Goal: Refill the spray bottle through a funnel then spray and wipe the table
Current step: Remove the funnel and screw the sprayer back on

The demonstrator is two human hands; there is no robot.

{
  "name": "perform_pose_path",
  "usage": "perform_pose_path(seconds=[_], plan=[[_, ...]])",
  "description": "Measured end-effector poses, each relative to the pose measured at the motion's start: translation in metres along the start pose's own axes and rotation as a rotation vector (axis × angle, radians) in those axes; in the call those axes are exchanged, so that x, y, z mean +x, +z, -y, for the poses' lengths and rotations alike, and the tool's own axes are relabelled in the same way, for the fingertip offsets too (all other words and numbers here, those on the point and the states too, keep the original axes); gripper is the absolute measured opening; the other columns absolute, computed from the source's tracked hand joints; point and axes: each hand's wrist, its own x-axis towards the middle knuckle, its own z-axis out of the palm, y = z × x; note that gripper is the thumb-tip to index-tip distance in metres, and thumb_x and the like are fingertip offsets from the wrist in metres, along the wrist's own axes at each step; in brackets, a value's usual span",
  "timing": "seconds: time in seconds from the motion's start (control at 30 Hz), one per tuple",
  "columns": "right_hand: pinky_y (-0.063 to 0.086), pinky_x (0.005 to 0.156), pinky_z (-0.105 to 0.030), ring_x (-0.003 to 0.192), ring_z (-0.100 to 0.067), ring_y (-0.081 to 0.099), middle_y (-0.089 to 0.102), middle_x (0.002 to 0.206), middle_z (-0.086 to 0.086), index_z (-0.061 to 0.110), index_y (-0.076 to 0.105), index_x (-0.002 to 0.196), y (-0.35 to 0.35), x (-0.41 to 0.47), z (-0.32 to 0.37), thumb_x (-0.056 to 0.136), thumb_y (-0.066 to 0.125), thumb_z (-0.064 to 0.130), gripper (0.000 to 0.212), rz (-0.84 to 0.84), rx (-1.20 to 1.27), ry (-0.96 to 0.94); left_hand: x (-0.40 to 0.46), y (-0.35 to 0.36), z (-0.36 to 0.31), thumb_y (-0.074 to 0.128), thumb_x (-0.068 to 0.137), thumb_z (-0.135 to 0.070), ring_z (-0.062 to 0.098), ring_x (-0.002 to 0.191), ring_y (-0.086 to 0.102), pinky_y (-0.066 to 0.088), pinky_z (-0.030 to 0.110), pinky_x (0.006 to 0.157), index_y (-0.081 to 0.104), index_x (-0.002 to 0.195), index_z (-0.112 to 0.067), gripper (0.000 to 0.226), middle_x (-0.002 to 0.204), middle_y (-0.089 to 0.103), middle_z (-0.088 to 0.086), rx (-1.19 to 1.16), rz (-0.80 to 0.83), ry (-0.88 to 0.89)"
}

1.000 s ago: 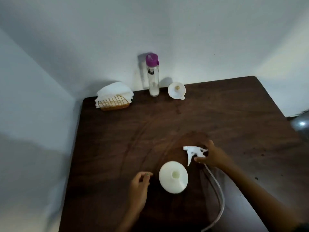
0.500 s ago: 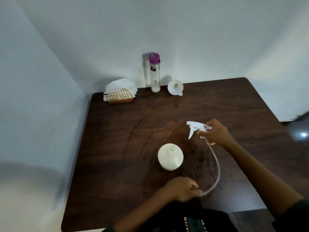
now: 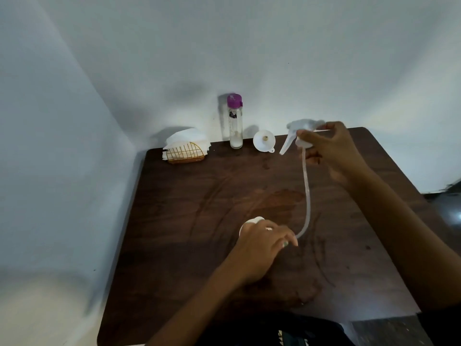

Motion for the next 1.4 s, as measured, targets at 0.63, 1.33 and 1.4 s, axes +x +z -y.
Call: perform_pose_path(seconds=[0.63, 1.33, 1.4], plan=[[0.049, 0.056, -0.023, 0.051, -0.012, 0.051, 0.057, 0.086, -0.010, 0.015, 0.029, 0.114, 0.021, 0.010, 0.000, 0.077, 0.071, 0.010, 0.056, -0.295, 0.311, -0.039, 0.009, 0.000, 0.053, 0.044, 0.097, -0.018, 0.004, 0.111, 0.061, 0.045, 0.038, 0.102, 0.055, 0.099, -0.019, 0.011, 0.114, 0.069, -0.008, -0.592, -0.177, -0.219], [0.054, 0.077, -0.020, 0.090, -0.007, 0.067, 0.067, 0.102, 0.001, 0.014, 0.053, 0.112, 0.044, -0.045, -0.067, 0.068, 0.080, 0.014, 0.051, 0.164, -0.255, -0.240, 0.001, 0.019, 0.071, 0.050, 0.077, -0.058, 0.011, 0.110, 0.058, 0.051, 0.038, 0.093, 0.060, 0.112, -0.035, 0.043, 0.118, 0.063, -0.012, -0.591, -0.187, -0.395], [0.054, 0.077, -0.018, 0.090, -0.006, 0.066, 0.068, 0.100, 0.003, 0.013, 0.055, 0.110, 0.047, -0.050, -0.073, 0.068, 0.080, 0.010, 0.048, 0.219, -0.268, -0.254, 0.000, 0.021, 0.073, 0.050, 0.078, -0.058, 0.008, 0.110, 0.057, 0.050, 0.040, 0.095, 0.060, 0.110, -0.039, 0.039, 0.118, 0.064, -0.014, -0.590, -0.215, -0.417]])
